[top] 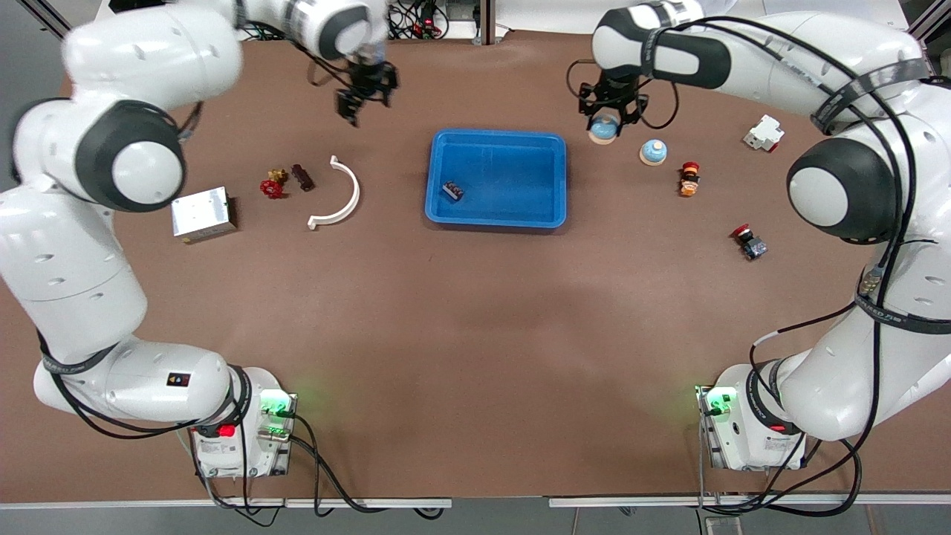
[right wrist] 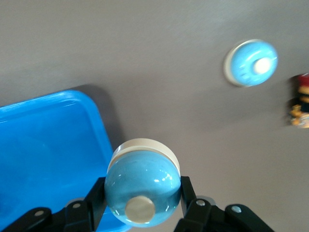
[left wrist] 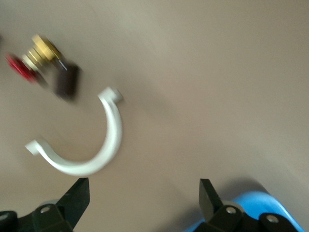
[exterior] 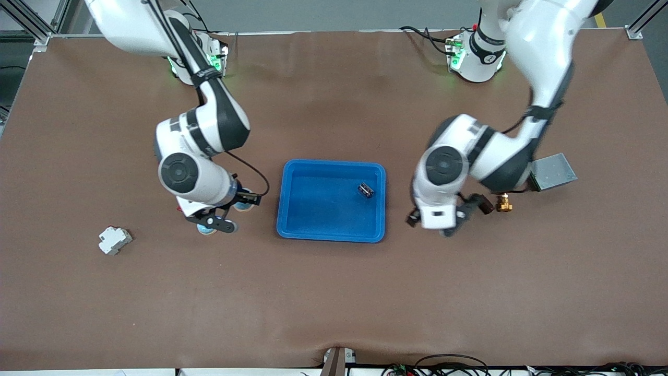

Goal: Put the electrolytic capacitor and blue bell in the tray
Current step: 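Grasp the second capacitor with the left gripper while the right gripper lowers the bell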

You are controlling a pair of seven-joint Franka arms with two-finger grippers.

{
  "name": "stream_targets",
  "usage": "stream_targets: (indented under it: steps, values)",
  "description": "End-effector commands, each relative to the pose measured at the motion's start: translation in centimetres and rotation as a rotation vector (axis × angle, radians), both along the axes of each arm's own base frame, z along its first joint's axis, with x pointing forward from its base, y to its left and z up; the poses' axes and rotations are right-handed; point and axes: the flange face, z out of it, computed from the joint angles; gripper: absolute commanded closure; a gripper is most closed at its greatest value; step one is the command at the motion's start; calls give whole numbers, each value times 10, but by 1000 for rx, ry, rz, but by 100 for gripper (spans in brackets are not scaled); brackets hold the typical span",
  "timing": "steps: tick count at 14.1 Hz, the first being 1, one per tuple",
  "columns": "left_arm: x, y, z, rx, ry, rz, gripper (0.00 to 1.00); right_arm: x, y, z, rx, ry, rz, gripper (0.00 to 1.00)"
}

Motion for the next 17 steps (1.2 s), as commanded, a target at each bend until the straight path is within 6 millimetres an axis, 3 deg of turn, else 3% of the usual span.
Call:
stream_targets:
  steps: [1, 5, 9, 11, 15, 17]
  values:
    - [-4, 86, -23, 18, 80, 5, 0, -4, 17, -17, 40, 18, -46, 88]
    - [-16, 134, -65, 78, 99, 1, 0, -16, 52, -38, 86, 24, -42, 88]
    - [-27, 177, -115, 37, 58, 11, 1, -41, 108, -83, 93, -13, -54, 87]
    - [-27, 178, -128, 19, 62, 21, 12, -54, 128, -97, 90, -24, -42, 87]
    - [-32, 175, -154, -4, 94, 28, 22, -64, 134, -122, 72, -3, -12, 87]
    - [-33, 176, -158, -10, 94, 30, 29, -71, 141, -134, 63, 4, 2, 86]
